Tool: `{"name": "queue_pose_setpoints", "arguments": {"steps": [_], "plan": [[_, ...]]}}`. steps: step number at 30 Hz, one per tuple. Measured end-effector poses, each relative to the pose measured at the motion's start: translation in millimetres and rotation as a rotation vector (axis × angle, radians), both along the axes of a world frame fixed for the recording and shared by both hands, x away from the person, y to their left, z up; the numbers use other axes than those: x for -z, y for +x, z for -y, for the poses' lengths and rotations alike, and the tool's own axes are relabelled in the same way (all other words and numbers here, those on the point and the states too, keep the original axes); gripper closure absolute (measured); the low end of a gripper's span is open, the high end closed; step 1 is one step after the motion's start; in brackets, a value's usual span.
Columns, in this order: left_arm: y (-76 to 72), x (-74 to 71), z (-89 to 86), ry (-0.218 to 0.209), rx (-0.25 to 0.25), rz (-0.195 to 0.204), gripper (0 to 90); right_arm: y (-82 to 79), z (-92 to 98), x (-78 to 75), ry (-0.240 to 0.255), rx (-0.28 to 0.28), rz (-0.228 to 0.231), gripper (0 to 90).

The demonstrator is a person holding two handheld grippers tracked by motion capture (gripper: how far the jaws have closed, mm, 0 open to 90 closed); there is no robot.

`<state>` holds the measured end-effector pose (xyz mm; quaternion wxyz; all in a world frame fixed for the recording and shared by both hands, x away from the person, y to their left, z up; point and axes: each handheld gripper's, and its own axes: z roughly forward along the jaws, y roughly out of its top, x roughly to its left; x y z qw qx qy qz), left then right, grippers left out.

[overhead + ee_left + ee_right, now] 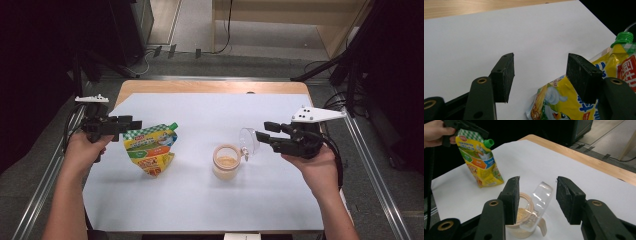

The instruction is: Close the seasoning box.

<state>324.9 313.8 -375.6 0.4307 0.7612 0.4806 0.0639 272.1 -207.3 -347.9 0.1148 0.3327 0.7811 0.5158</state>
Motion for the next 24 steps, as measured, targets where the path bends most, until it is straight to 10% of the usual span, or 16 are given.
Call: {"name": "queue_pose_setpoints", "arguments": {"steps": [13,24], "plan": [[-1.8,3.2,-14.7,0.010,-0.044,0.006,40.7,8.1,15.9,11.5,-0.021,0.063,-0.012,60.6],[2.5,20.0,-21.5,0.028,-0.072,-0.016,40.6,16.0,18.9,32.8,-0.013,0.082,-0.057,88.2]]}}
